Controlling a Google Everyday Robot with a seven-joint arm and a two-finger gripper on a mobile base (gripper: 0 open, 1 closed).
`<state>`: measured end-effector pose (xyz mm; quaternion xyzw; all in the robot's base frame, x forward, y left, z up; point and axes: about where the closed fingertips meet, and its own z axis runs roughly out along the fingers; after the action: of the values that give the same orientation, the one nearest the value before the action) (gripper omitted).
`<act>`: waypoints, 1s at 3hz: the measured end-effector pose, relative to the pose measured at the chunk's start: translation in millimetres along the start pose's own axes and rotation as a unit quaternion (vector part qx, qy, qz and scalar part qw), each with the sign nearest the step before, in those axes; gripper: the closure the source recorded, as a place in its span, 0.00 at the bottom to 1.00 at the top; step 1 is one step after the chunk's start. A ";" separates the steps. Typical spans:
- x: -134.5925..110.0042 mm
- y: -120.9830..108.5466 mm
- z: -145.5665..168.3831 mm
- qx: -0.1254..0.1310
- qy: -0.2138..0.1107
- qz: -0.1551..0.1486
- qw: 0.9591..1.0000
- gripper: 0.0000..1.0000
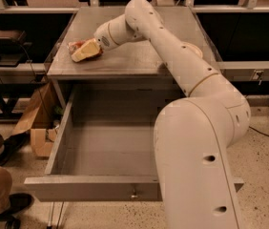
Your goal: Place coke can into top drawer
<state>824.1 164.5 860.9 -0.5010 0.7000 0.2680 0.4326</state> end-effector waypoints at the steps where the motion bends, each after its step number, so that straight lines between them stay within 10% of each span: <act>1: 1.9 -0.2 0.5 -0.005 0.004 0.004 1.000 0.41; 3: 4.4 3.9 -1.1 -0.018 0.009 0.001 1.000 0.95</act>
Offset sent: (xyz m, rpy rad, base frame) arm 0.0004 -0.0096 0.0046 0.0016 0.0126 0.0025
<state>819.6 162.9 857.4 -0.5106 0.6993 0.2760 0.4171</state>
